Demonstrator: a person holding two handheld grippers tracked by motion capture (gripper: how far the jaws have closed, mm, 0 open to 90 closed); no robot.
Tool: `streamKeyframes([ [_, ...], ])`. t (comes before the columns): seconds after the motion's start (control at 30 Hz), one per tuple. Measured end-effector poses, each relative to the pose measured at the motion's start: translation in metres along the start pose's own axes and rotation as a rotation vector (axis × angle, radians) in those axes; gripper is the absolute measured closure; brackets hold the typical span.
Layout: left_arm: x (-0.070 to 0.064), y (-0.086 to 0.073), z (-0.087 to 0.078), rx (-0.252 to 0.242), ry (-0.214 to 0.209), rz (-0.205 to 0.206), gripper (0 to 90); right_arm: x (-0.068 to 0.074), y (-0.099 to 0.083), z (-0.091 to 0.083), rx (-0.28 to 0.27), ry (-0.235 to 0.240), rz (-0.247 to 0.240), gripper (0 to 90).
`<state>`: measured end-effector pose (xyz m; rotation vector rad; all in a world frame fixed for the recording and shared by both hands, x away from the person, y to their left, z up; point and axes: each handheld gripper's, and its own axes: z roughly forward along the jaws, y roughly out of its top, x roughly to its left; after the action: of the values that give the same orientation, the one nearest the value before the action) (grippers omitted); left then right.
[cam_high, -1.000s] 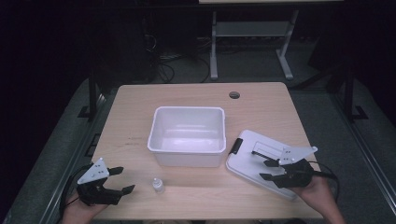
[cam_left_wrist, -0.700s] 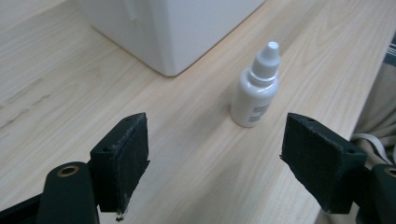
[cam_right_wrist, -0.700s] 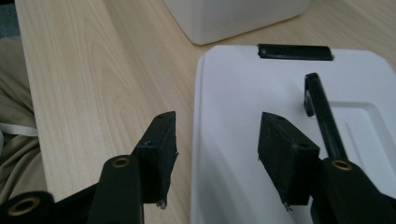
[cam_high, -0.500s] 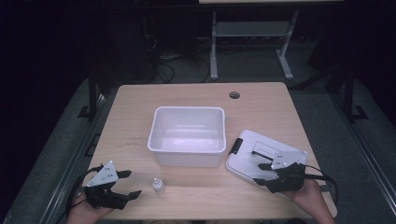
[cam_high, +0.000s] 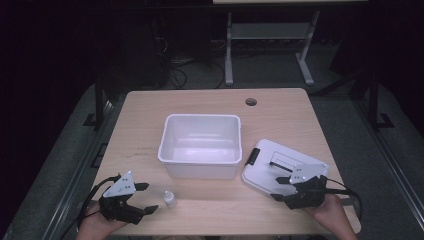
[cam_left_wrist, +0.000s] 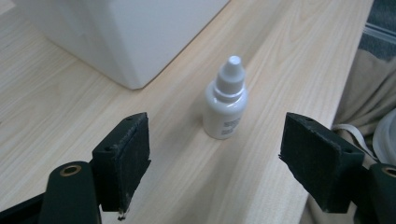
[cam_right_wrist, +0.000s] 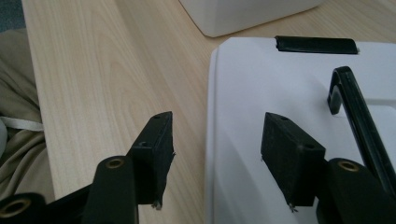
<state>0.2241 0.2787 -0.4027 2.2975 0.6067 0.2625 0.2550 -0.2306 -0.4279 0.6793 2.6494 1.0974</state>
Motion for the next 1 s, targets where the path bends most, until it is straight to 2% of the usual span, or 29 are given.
streamKeyframes([
  [0.4, 0.0, 0.016, 0.01, 0.063, -0.033, 0.041, 26.7, 0.002, 0.0, -0.004, -0.006, -0.011, -0.013, 42.1],
  [0.57, 0.002, 0.023, 0.017, 0.103, -0.049, 0.06, 28.4, 0.002, -0.001, -0.006, -0.009, -0.012, -0.011, 42.0],
  [1.0, 0.007, 0.03, 0.032, 0.17, -0.081, 0.071, 34.3, 0.002, -0.001, -0.006, -0.004, -0.021, -0.018, 41.8],
])
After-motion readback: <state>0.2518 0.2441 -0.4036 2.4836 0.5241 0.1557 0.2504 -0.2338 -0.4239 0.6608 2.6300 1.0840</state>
